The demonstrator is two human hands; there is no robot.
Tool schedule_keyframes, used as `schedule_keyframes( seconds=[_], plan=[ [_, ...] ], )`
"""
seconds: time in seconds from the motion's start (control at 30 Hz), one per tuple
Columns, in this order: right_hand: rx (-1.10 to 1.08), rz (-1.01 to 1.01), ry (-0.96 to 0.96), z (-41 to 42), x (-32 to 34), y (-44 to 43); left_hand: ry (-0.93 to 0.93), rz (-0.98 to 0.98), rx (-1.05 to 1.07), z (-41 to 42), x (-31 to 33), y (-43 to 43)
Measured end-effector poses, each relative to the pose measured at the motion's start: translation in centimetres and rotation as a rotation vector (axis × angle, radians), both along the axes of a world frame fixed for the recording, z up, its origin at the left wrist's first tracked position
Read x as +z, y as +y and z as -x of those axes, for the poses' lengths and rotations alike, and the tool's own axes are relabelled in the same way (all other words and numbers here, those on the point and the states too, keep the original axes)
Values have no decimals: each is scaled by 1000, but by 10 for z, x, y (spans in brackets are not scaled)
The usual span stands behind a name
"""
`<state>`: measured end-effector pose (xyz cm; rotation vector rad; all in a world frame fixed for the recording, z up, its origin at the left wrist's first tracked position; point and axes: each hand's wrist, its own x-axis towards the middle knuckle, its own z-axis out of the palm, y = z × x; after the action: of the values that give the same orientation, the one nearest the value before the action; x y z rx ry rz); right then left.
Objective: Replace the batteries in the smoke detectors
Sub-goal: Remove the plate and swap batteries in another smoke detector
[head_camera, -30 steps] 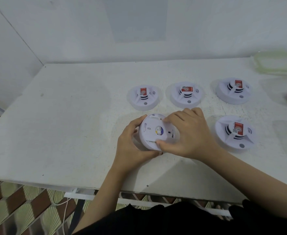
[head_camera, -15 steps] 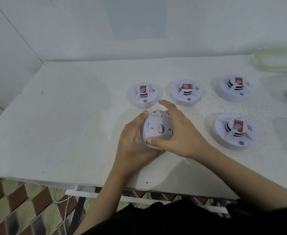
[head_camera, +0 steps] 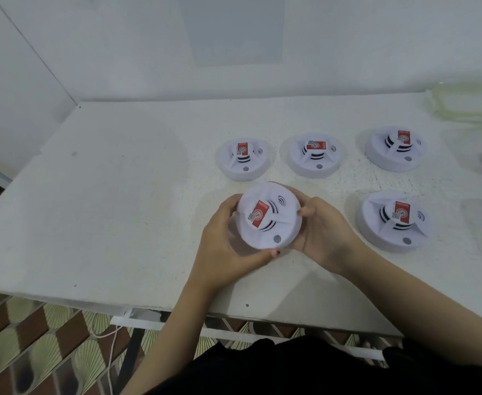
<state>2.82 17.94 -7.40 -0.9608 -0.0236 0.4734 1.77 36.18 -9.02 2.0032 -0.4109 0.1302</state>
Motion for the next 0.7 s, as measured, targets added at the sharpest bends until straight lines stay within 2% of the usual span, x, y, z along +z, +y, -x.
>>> schedule_keyframes(
  seconds=[0.1, 0.37, 0.7],
  plan=[
    [18, 46, -17, -3, -2, -4, -46, 44, 17, 0, 0, -2],
    [53, 373, -323, -3, -10, -11, 11, 121, 43, 0, -3, -2],
    [41, 379, -340, -4, -11, -10, -19, 95, 34, -1, -3, -1]
  ],
)
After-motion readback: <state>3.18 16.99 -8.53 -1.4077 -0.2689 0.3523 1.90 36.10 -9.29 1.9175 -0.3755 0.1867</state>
